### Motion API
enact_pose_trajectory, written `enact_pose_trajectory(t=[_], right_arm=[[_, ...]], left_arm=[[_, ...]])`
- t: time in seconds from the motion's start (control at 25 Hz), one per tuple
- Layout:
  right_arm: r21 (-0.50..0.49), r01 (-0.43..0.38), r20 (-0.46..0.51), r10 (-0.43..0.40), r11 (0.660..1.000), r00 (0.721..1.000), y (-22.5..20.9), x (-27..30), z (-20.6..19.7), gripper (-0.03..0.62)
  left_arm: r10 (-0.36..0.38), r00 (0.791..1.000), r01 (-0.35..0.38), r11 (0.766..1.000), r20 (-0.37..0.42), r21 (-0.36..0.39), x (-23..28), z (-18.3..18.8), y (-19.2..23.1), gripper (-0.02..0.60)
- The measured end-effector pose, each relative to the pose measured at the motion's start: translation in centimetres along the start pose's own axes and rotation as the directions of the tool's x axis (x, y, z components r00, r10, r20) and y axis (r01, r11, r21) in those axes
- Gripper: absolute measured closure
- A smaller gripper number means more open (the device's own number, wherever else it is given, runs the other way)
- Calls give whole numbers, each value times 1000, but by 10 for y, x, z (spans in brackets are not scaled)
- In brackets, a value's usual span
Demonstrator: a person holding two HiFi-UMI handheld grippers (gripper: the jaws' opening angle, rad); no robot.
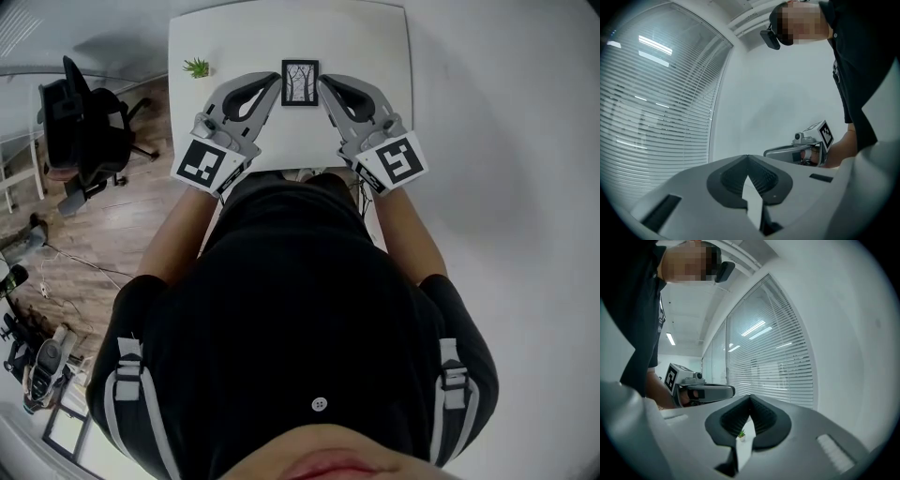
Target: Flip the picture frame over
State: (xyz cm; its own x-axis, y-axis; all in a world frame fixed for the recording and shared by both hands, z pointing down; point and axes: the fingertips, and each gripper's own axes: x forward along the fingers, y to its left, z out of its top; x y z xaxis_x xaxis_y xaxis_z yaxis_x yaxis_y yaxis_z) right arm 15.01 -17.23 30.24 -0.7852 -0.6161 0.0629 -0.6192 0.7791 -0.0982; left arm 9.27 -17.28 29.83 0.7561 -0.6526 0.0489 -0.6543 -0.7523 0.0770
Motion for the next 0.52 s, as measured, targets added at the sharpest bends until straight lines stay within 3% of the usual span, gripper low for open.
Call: enact_pose_trajectory(t=[0.36, 0.52], right_arm=[[-3, -10, -4, 10, 1000, 1000, 1, 3, 1, 585], [15, -14, 4, 14, 1000, 1000, -1, 2, -2, 585]], left_arm=[[6, 1000, -6, 1000, -9, -6, 1, 0, 0, 574], [5, 1000, -5, 1000, 24, -30, 2, 5, -2, 574]])
